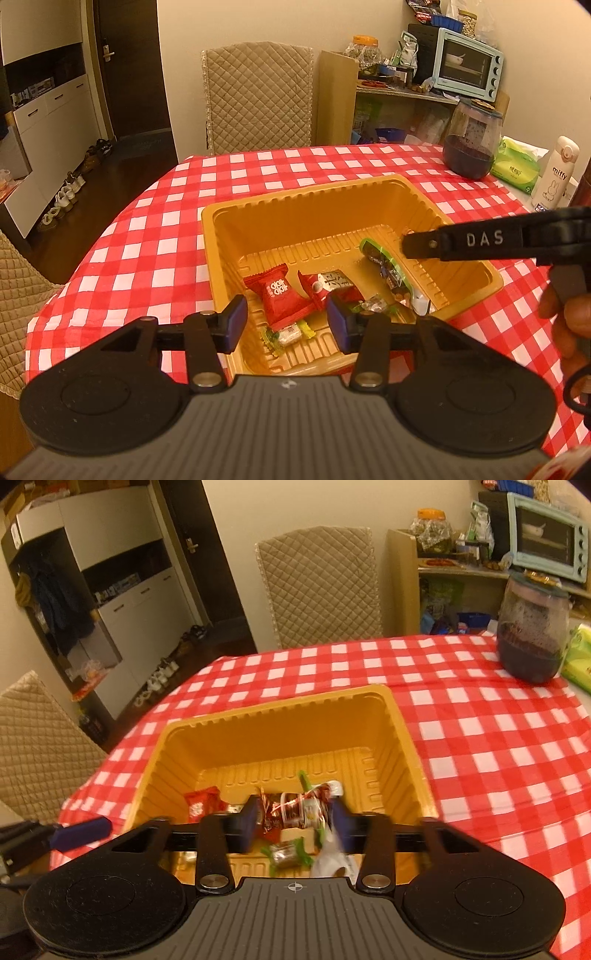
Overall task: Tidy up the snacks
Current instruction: 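Open both grippers to drop the snacks into the orange tray, then move both grippers back from the tray to the snack pile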
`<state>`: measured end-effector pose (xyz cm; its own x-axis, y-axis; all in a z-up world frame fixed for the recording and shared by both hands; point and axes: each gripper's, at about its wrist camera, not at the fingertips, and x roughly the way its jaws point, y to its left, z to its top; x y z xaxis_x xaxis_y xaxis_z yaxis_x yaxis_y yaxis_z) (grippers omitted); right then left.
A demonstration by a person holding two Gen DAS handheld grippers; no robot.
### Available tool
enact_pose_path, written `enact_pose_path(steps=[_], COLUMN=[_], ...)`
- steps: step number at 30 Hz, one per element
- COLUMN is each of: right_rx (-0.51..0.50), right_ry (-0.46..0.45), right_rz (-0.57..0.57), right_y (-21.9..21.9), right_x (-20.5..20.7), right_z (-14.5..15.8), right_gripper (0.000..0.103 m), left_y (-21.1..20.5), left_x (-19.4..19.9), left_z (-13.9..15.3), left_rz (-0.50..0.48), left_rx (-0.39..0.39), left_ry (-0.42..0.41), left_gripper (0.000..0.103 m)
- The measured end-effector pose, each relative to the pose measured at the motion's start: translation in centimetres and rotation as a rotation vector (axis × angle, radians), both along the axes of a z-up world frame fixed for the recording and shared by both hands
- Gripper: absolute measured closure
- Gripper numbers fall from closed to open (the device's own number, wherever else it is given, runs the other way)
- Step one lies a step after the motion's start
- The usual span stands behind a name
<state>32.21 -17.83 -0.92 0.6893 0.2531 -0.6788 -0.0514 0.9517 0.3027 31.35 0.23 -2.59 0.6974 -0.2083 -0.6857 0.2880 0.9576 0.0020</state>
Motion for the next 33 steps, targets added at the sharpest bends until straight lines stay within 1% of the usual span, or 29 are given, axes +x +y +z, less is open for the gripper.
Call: enact_pose_path(steps=[2, 8, 12, 17, 20, 31, 33], right_rx=[-0.005, -0.01, -0.024, -0.028, -0.035, -0.065, -0.063], right_ry=[-0.014, 0.004, 0.005, 0.005, 0.002, 0.0, 0.003], right_rz=[-0.013, -0.041, -0.051, -0.061, -0.065, -0.081, -0.086], right_y=[0.0, -0.4, -0.6, -0.8, -0.9, -1.3, -1.4], right_x=[-0.3, -0.9, -1.8, -3.1, -4.3, -9.8, -11.0], right_z=[0.1, 0.2, 0.7, 1.4, 1.8, 2.7, 2.8], right_gripper=[0.036, 0.036, 0.036, 0.036, 0.036, 0.036, 0.036], left_y=[0.0, 0.1, 0.1, 0.0, -0.1, -0.2, 0.0], left_x=[-0.3, -0.8, -1.5, -2.7, -3.6, -8.2, -9.3], left_z=[0.1, 0.2, 0.6, 1.4, 1.8, 2.8, 2.9], left_rz=[-0.002, 0.002, 0.002, 0.004, 0.007, 0.021, 0.024], left_rx=[0.001, -0.003, -0.007, -0.013, -0.015, -0.024, -0.027], left_ry=[-0.002, 0.003, -0.003, -0.002, -0.003, -0.004, -0.006], left_gripper=[0.058, 0.057, 0.051, 0.047, 0.041, 0.03, 0.026])
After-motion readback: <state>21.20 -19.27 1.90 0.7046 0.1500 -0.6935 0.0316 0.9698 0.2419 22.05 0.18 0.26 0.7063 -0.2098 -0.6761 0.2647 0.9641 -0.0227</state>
